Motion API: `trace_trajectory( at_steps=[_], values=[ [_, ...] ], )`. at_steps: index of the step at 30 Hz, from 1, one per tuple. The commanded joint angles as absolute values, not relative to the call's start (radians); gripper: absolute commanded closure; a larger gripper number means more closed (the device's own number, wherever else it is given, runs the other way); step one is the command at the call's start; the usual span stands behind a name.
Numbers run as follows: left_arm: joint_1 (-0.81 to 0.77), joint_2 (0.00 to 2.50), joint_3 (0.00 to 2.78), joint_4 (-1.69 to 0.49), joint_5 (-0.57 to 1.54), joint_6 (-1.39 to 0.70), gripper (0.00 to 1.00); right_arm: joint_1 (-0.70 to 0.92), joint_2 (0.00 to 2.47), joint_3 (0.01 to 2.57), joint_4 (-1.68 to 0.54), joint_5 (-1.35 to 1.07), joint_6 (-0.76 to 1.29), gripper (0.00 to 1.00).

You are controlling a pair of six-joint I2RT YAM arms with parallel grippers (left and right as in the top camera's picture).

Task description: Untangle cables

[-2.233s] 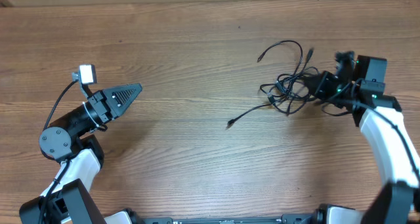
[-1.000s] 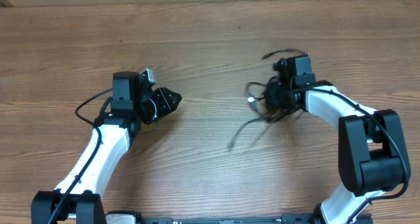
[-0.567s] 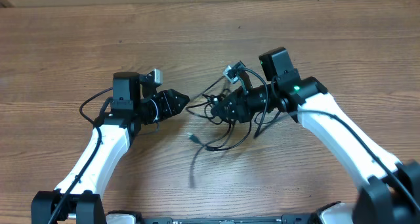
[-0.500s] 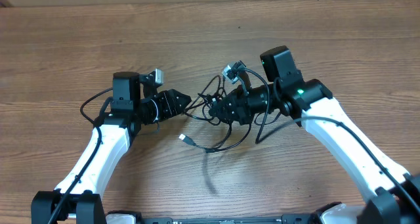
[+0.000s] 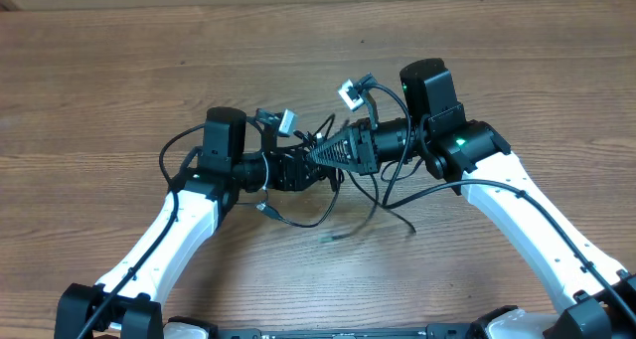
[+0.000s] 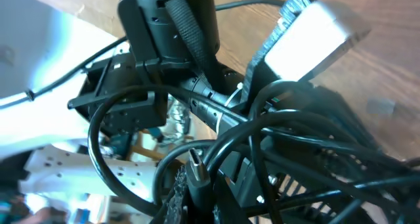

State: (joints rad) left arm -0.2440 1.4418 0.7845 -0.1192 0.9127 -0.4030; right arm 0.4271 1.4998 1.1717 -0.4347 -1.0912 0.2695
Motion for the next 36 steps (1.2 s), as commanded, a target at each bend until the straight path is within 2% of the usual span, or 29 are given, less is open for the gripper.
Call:
trace_trajectory(
  at_steps=[1, 7, 10, 12, 13, 14, 15, 17, 20, 21, 22, 24, 27, 31, 34, 36],
  values=[
    [-0.256, 1.432, 0.803, -0.090, 0.929, -0.379, 0.42, 0.426, 1.495, 1.189, -0.419, -1.156, 0.369, 0.96],
    [-0.291, 1.435, 0.803, -0.084, 0.731, -0.522, 0.35, 0.426, 1.495, 1.189, -0.368, -1.322, 0.432, 0.96],
    [-0.331, 1.435, 0.803, -0.051, 0.709, -0.525, 0.33, 0.426, 1.495, 1.189, -0.312, -1.356, 0.478, 0.96],
    [-0.360, 1.435, 0.803, -0.039, 0.664, -0.525, 0.46, 0.426, 1.495, 1.189, -0.275, -1.356, 0.501, 0.96],
    [-0.370, 1.435, 0.803, -0.047, 0.618, -0.525, 0.71, 0.426, 1.495, 1.189, -0.251, -1.356, 0.501, 0.96],
    [-0.376, 1.435, 0.803, -0.080, 0.538, -0.525, 0.91, 0.426, 1.495, 1.189, -0.219, -1.352, 0.501, 0.96],
    [-0.376, 1.435, 0.803, -0.129, 0.443, -0.525, 0.96, 0.421, 1.495, 1.189, -0.192, -1.328, 0.496, 0.96],
    [-0.370, 1.435, 0.803, -0.219, 0.294, -0.525, 0.96, 0.409, 1.495, 1.189, -0.173, -1.224, 0.497, 0.96],
    [-0.303, 1.429, 0.804, -0.430, 0.030, -0.525, 0.96, 0.375, 1.495, 1.189, -0.297, -0.560, 0.505, 0.96],
    [-0.290, 1.425, 0.804, -0.451, 0.016, -0.525, 0.96, 0.374, 1.495, 1.189, -0.313, -0.498, 0.515, 0.96],
    [-0.263, 1.419, 0.804, -0.485, 0.007, -0.524, 0.96, 0.373, 1.495, 1.189, -0.391, -0.223, 0.586, 0.96],
    [-0.215, 1.404, 0.804, -0.528, 0.008, -0.524, 0.96, 0.373, 1.495, 1.189, -0.479, 0.046, 0.665, 0.96],
    [-0.160, 1.382, 0.804, -0.560, 0.015, -0.524, 0.96, 0.371, 1.495, 1.189, -0.587, 0.316, 0.711, 0.96],
    [-0.108, 1.350, 0.804, -0.565, 0.040, -0.524, 0.96, 0.349, 1.495, 1.189, -0.685, 0.493, 0.711, 0.96],
    [-0.076, 1.309, 0.804, -0.560, 0.117, -0.524, 0.96, 0.303, 1.495, 1.189, -0.731, 0.492, 0.708, 0.96],
    [-0.072, 1.274, 0.804, -0.528, 0.242, -0.472, 0.96, 0.273, 1.495, 1.189, -0.735, 0.347, 0.645, 0.80]
  ],
)
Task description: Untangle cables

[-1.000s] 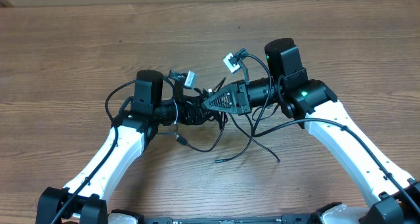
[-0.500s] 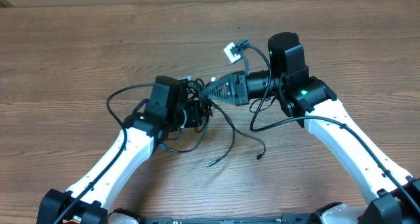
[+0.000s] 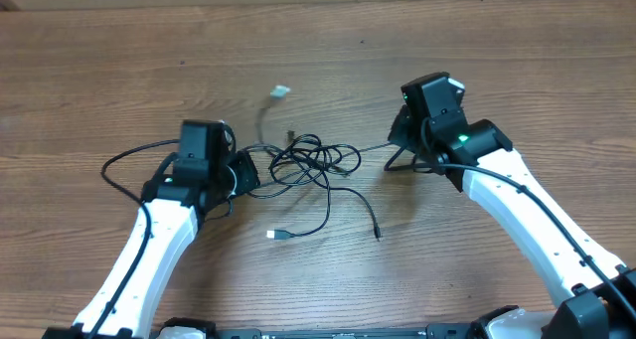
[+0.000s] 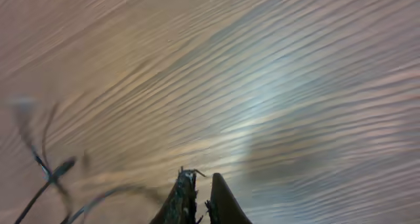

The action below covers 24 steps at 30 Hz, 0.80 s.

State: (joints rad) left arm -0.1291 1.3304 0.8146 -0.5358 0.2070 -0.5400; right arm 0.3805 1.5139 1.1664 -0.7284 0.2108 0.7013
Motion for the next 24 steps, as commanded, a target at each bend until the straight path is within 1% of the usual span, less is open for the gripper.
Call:
trace_trajectory(
  at_steps=[1, 2, 3, 4, 5, 8, 9, 10, 16, 18, 20, 21, 23, 24],
  values=[
    [-0.072, 1.264, 0.804, -0.512, 0.277, -0.445, 0.96, 0.270, 1.495, 1.189, -0.733, 0.300, 0.620, 0.69],
    [-0.072, 1.249, 0.804, -0.476, 0.343, -0.395, 0.96, 0.268, 1.495, 1.189, -0.720, 0.138, 0.536, 0.39],
    [-0.072, 1.246, 0.804, -0.457, 0.377, -0.360, 0.96, 0.268, 1.495, 1.189, -0.712, 0.039, 0.480, 0.20],
    [-0.072, 1.245, 0.804, -0.442, 0.402, -0.333, 0.96, 0.268, 1.495, 1.189, -0.706, -0.063, 0.424, 0.09],
    [-0.072, 1.245, 0.804, -0.428, 0.427, -0.307, 0.96, 0.268, 1.495, 1.189, -0.702, -0.159, 0.377, 0.04],
    [-0.072, 1.245, 0.804, -0.391, 0.514, -0.265, 0.96, 0.275, 1.495, 1.189, -0.696, -0.450, 0.237, 0.02],
    [-0.072, 1.245, 0.804, -0.356, 0.624, -0.223, 0.96, 0.284, 1.495, 1.189, -0.693, -0.569, 0.170, 0.02],
    [-0.072, 1.245, 0.804, -0.331, 0.685, -0.206, 0.96, 0.292, 1.495, 1.189, -0.690, -0.598, 0.146, 0.02],
    [-0.072, 1.245, 0.804, -0.158, 0.986, -0.195, 0.96, 0.344, 1.495, 1.189, -0.686, -0.597, 0.156, 0.02],
    [-0.072, 1.245, 0.804, -0.100, 1.070, -0.216, 0.96, 0.381, 1.495, 1.189, -0.683, -0.597, 0.160, 0.02],
    [-0.072, 1.245, 0.804, -0.076, 1.109, -0.232, 0.96, 0.408, 1.495, 1.189, -0.670, -0.594, 0.160, 0.02],
    [-0.072, 1.245, 0.804, -0.065, 1.131, -0.240, 0.96, 0.424, 1.496, 1.189, -0.658, -0.570, 0.184, 0.02],
    [-0.072, 1.245, 0.804, -0.020, 1.205, -0.259, 0.96, 0.440, 1.503, 1.188, -0.632, -0.445, 0.374, 0.00],
    [-0.072, 1.245, 0.804, 0.002, 1.224, -0.278, 0.96, 0.440, 1.508, 1.188, -0.620, -0.447, 0.397, 0.00]
  ],
)
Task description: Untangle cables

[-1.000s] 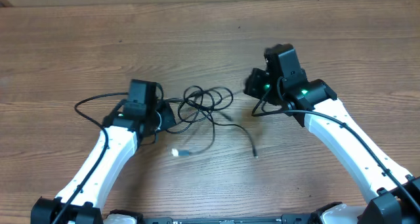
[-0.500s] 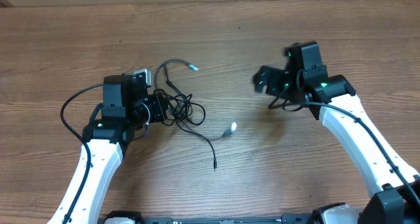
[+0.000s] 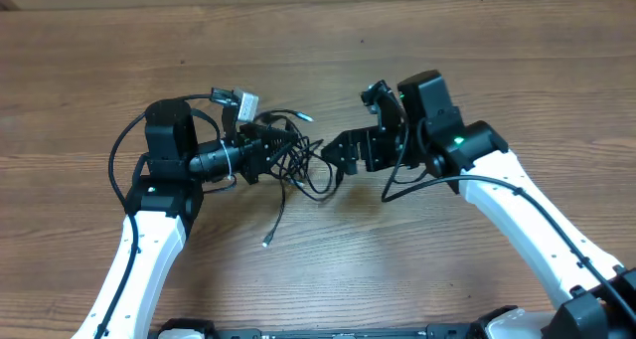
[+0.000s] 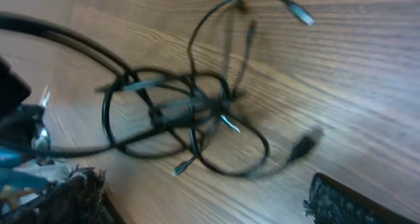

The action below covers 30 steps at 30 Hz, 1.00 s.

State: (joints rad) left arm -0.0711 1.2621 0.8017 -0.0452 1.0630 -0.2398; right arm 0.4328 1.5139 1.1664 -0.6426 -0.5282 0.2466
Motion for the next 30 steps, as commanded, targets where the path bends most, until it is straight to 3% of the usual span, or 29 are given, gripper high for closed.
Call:
trace_trajectory(
  at_steps=[1, 6, 11, 18, 23, 30],
  values=[
    [-0.072, 1.245, 0.804, 0.028, 1.238, -0.303, 0.96, 0.440, 1.514, 1.185, -0.601, -0.471, 0.408, 0.00],
    [-0.072, 1.245, 0.804, 0.146, 1.249, -0.415, 0.96, 0.461, 1.536, 1.183, -0.545, -0.624, 0.419, 0.00],
    [-0.072, 1.245, 0.804, 0.218, 1.246, -0.480, 0.96, 0.516, 1.539, 1.183, -0.531, -0.626, 0.423, 0.00],
    [-0.072, 1.245, 0.804, 0.387, 1.247, -0.673, 0.96, 0.537, 1.605, 1.177, -0.466, -0.548, 0.674, 0.00],
    [-0.071, 1.245, 0.804, 0.666, 1.253, -0.937, 0.96, 0.554, 1.716, 1.177, -0.413, -0.455, 0.759, 0.00],
    [0.019, 1.245, 0.804, 1.065, 1.287, -1.248, 0.96, 0.516, 1.786, 1.177, -0.513, -0.199, 0.785, 0.06]
  ],
)
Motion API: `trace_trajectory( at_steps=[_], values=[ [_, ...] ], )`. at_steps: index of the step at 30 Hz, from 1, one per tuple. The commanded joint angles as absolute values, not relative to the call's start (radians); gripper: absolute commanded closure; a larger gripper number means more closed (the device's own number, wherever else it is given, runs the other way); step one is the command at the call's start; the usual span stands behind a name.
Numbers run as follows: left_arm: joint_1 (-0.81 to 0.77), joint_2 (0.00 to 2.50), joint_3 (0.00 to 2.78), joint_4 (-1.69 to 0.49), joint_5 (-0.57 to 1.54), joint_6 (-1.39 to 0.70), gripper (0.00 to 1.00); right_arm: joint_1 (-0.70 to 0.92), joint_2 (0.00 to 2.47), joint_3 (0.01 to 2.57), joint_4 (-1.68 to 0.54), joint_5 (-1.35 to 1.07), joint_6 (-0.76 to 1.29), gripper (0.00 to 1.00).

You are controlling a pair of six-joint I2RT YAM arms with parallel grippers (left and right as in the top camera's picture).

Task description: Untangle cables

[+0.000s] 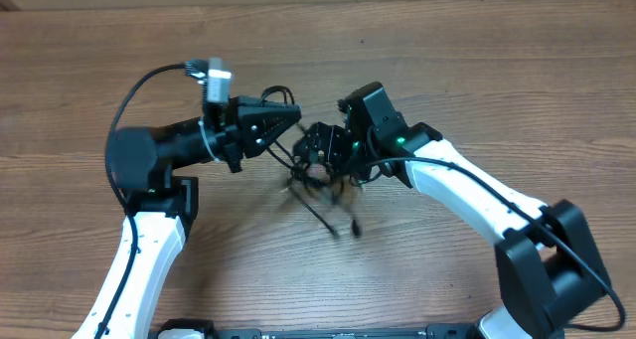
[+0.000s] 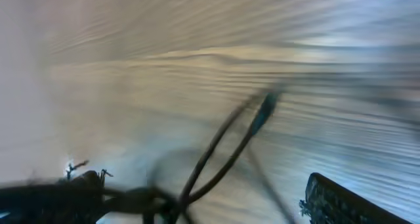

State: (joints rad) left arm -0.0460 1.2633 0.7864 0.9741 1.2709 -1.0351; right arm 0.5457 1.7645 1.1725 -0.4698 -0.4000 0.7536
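The black cable tangle point(image 1: 320, 180) is motion-blurred at the table's middle, a loose end trailing toward point(image 1: 350, 227). My left gripper point(image 1: 294, 112) points right just above and left of it; its fingers meet in a point, apparently on a strand that runs down to the tangle. From the right, my right gripper point(image 1: 320, 152) reaches into the top of the tangle. In the right wrist view the right gripper point(image 2: 203, 184) is open, its fingers point(image 2: 331, 198) wide apart. Blurred strands, one ending in a plug point(image 2: 265, 110), cross between them.
The wooden table point(image 1: 517, 71) runs under everything. A white block point(image 1: 217, 78) sits on top of the left wrist, with the arm's own black lead point(image 1: 134, 90) arching behind it. The right forearm point(image 1: 467, 195) crosses the right half of the table.
My right gripper, then open to the right of the tangle, is now at the tangle with strands between its fingers. The left gripper is farther up and right. The tangle hangs lower and to the right.
Both grippers were pressed together in the tangle at the middle. Then they were apart, the right one shut and pointing down, with the cables spread on the table between them. Later the left held the bundle while the right faced it open; now the right is in it.
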Motion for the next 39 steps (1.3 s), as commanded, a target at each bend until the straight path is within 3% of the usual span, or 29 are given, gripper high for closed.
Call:
trace_trajectory(
  at_steps=[1, 9, 19, 25, 31, 39],
  values=[
    [0.044, 1.245, 0.804, 1.087, 1.290, -1.274, 0.96, 0.506, 1.785, 1.177, -0.533, -0.170, 0.785, 0.06],
    [0.385, 1.245, 0.804, 1.131, 1.383, -1.409, 0.96, 0.303, 1.785, 1.177, -0.714, 0.045, 0.776, 0.06],
    [0.633, 1.245, 0.804, 1.130, 1.477, -1.430, 0.96, 0.026, 1.784, 1.177, -0.741, 0.002, 0.666, 0.06],
    [0.598, 1.245, 0.804, 1.130, 1.485, -1.442, 0.96, -0.022, 1.779, 1.178, -0.692, -0.268, 0.474, 0.16],
    [0.459, 1.245, 0.804, 1.129, 1.447, -1.447, 0.96, 0.010, 1.727, 1.179, -0.679, -0.334, 0.436, 0.16],
    [0.299, 1.245, 0.804, 1.040, 1.185, -1.480, 0.96, 0.016, 1.593, 1.179, -0.714, -0.531, 0.357, 0.15]
  ],
)
